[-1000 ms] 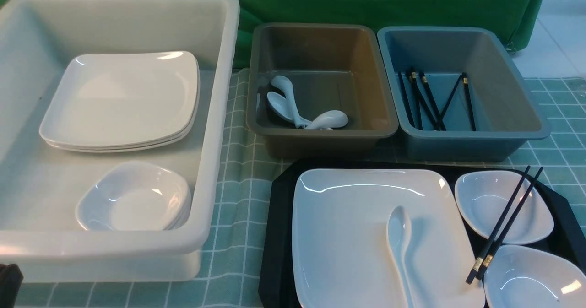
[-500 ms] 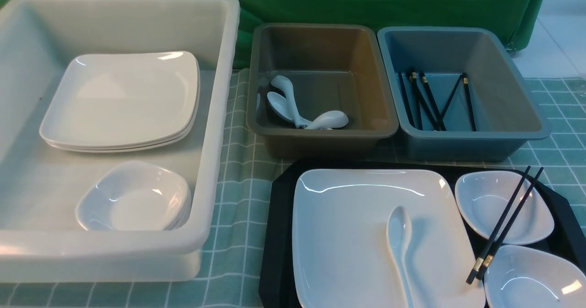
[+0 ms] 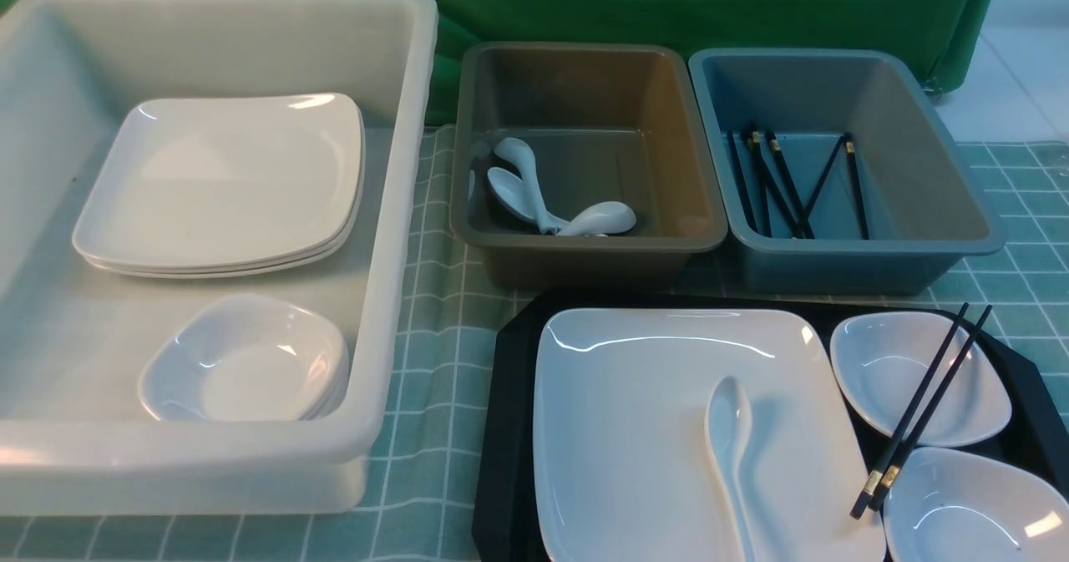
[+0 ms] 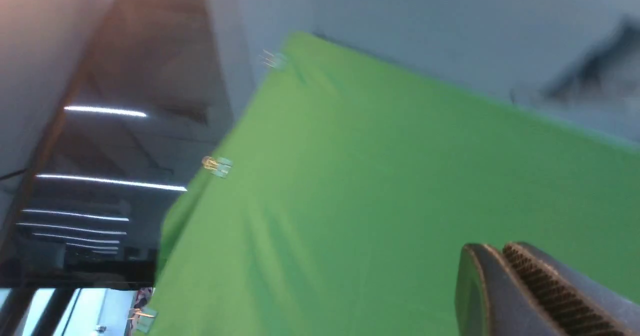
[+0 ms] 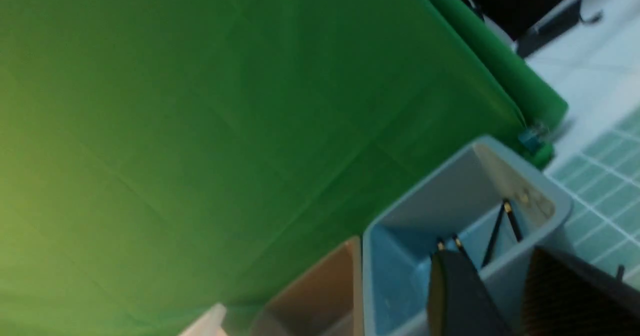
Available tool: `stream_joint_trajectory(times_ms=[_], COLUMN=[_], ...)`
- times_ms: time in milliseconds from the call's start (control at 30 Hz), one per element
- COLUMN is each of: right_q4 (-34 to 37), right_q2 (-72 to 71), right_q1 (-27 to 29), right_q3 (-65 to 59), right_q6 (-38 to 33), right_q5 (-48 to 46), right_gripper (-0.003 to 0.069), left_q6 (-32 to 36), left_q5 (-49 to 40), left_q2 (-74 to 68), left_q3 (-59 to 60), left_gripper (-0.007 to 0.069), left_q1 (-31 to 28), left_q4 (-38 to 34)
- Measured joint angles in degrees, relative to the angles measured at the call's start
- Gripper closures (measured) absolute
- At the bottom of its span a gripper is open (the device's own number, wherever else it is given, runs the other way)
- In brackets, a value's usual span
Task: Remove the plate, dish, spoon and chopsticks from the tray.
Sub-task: Use the right arm to grab a soup spoon from the plate
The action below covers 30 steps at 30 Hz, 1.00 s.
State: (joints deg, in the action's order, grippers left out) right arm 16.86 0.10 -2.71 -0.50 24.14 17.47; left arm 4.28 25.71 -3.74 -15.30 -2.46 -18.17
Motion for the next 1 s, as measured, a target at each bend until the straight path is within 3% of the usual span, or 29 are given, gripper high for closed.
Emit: stream_joint_trajectory(times_ms=[167, 233, 267, 333, 367, 400, 433, 467, 567, 667, 733, 1000], right_q4=[-1.1, -3.9, -6.1, -8.2, -8.8, -9.7, -9.9, -10.2, -10.5, -10.6, -10.7, -10.8], right_q2=[-0.1, 0.3, 1.6, 4.3, 7.0, 13.0, 13.7, 20.1, 30.9, 39.6, 43.6, 52.8], right_q1=[-0.4, -1.1, -1.6, -2.3, -2.9, -3.9, -4.0, -4.6, -5.1, -5.1, -5.3, -5.3], right_q3=[1.2, 5.0, 10.0, 15.8, 19.2, 26.6, 28.2, 34.2, 41.6, 45.8, 46.6, 46.8], right_q6=[0.8, 0.6, -0.6, -3.3, -5.2, -9.6, -10.6, -14.4, -19.9, -23.7, -24.8, -26.6], right_q5=[0.4, -5.3, -12.0, -19.1, -23.0, -31.7, -33.7, -41.5, -52.8, -59.3, -60.6, -64.1], right_gripper=[0.0442, 0.0482, 0.0526, 0.0584, 0.0609, 0.0629, 0.0629, 0.0634, 0.0638, 0.0638, 0.0638, 0.0638], left_q6=[-12.5, -16.1, -18.5, -18.8, -17.9, -13.3, -12.0, -6.9, -1.7, 1.8, 0.6, -20.5], left_q5=[-5.3, -12.9, -23.7, -32.8, -40.8, -54.9, -57.8, -68.4, -79.7, -82.1, -81.8, -78.9], left_q2=[-6.0, -9.9, -14.9, -19.3, -23.3, -32.0, -32.9, -39.9, -49.8, -57.6, -60.6, -77.9], left_q3=[-8.4, -13.8, -20.0, -25.0, -29.0, -35.9, -37.3, -42.2, -47.2, -48.7, -48.9, -53.6], left_gripper=[0.0608, 0.0608, 0.0608, 0.0608, 0.0608, 0.0608, 0.0608, 0.0608, 0.0615, 0.0621, 0.0624, 0.0624], left_q1=[0.0, 0.0, 0.0, 0.0, 0.0, 0.0, 0.0, 0.0, 0.2, 3.6, 8.8, 44.8], left_q4=[2.7, 5.5, 7.6, 7.9, 7.6, 5.3, 4.6, 1.3, -4.7, -7.1, -5.3, 13.7])
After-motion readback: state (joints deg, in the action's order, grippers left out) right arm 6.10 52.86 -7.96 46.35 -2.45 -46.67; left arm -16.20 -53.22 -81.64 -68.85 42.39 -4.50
